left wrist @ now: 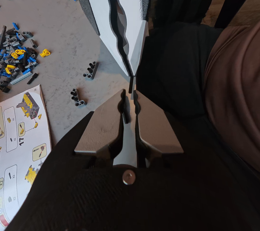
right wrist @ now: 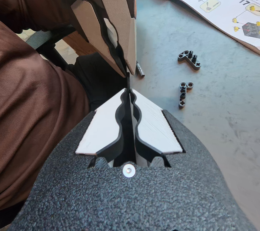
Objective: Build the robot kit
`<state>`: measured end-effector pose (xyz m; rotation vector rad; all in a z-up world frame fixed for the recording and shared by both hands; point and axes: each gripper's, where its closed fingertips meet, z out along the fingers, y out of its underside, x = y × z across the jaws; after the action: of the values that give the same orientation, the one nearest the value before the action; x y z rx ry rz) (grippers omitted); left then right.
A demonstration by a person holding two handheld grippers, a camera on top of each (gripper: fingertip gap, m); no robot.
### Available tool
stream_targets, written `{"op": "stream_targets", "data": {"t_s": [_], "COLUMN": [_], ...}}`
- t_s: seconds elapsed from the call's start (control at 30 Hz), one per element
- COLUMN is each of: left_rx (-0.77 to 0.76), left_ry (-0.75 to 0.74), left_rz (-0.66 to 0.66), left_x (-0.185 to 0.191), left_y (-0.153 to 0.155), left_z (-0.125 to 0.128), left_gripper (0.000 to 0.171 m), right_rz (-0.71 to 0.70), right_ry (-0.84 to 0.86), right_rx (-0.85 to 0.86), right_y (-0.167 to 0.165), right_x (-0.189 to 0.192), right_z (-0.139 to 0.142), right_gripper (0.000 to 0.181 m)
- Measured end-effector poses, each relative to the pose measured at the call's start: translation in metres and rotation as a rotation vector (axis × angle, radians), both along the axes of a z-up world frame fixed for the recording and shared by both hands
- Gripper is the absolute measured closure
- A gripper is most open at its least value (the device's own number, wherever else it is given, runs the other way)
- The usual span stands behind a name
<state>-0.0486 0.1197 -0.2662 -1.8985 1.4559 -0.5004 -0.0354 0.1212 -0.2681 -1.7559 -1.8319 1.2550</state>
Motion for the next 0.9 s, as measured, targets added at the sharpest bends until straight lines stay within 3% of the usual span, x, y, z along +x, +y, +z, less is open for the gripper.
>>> {"op": "stream_targets", "data": {"t_s": [0.43,0.67,0.8,0.9], "left_rx": [0.04,-0.084,-0.094,-0.102], "left_ry": [0.023,-0.104,-0.126,-0.14], "left_rz": [-0.033,0.0,0.002,0.006], "left_x": [0.004,0.004,0.004,0.004], "left_y": [-0.002,-0.001,-0.001,0.0], "left_z": [-0.006,0.002,0.004,0.005], "left_gripper": [0.17,0.171,0.171,0.171], "right_rz": [-0.004,0.02,0.016,0.02], "right_ry": [0.021,0.107,0.112,0.104], "right_rx": [-0.04,0.127,0.307,0.351], "right_y": [-0.001,-0.004,0.003,0.003], "right_x": [-0.002,-0.004,-0.005,-0.004], "right_z": [0.003,0.014,0.012,0.01], "right_gripper": [0.179,0.168,0.177,0.177]}}
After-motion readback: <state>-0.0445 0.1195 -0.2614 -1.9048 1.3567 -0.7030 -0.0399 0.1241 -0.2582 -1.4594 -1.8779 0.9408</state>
